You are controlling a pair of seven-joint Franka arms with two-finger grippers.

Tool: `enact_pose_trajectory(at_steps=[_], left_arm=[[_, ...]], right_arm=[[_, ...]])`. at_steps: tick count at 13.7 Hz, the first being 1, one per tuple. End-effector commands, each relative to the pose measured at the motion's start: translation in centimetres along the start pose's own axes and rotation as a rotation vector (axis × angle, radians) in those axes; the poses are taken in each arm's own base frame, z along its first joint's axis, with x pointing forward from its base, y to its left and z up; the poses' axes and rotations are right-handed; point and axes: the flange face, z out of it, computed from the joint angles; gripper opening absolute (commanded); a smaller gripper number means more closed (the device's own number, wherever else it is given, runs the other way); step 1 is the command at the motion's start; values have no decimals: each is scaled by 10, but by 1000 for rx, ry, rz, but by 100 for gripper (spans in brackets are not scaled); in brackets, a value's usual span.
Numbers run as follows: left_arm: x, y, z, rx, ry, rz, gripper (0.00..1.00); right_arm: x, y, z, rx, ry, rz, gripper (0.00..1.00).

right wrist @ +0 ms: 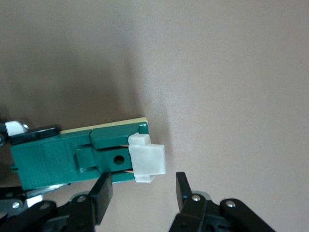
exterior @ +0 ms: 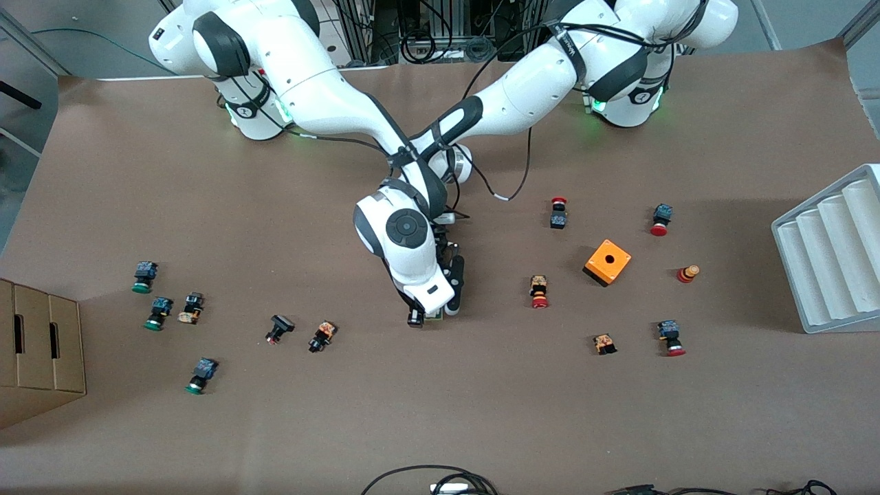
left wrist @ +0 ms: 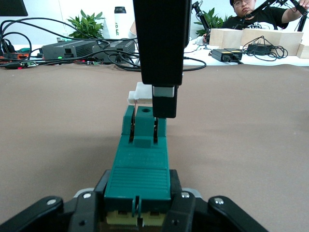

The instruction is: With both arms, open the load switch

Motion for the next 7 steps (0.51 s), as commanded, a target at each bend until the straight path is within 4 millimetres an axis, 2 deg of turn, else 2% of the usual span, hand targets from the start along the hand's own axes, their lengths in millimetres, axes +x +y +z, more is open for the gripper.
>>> enact_pose_trajectory(at_steps=[1,7], left_arm=[[-3,2,3,-4,13,-8,39],[-3,2,3,-4,13,-8,39]], right_arm=[[-1,-1,1,-10,6,0,62],[0,-1,1,-8,24,14,62]])
